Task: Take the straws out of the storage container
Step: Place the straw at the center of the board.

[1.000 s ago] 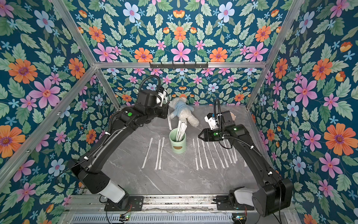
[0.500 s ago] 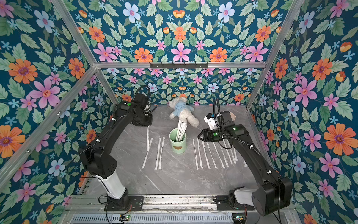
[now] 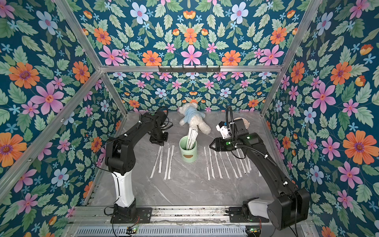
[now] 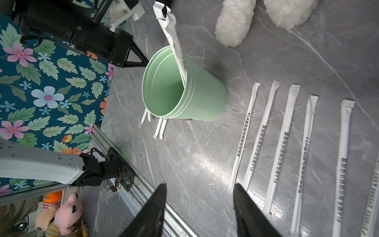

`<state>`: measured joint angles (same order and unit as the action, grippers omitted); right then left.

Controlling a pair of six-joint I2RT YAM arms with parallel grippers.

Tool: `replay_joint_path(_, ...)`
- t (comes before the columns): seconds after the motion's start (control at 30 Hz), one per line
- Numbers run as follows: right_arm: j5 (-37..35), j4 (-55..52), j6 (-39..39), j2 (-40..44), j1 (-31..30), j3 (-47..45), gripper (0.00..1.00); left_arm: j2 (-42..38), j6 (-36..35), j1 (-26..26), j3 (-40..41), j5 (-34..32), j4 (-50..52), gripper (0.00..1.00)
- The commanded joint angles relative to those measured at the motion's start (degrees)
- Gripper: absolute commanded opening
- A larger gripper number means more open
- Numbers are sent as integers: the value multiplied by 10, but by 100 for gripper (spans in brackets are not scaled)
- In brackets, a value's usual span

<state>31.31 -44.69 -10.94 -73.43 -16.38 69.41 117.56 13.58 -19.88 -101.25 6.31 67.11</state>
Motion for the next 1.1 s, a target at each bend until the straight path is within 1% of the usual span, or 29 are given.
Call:
replay_joint_path(0.0,2,9,3,1,-1,-1,54,11,-4,1,7,6,2,10)
replay_joint_path(0.3,1,9,4,0,-1,-2,55,29,-5,1,25,13,-14,10)
replay_joint_path(0.67,4,13,2,-4,-1,-2,55,23,0,1,72,15,-44,10)
replay_joint_path(1.07,4,12,2,-4,0,-3,57,26,4,1,75,9,-54,17)
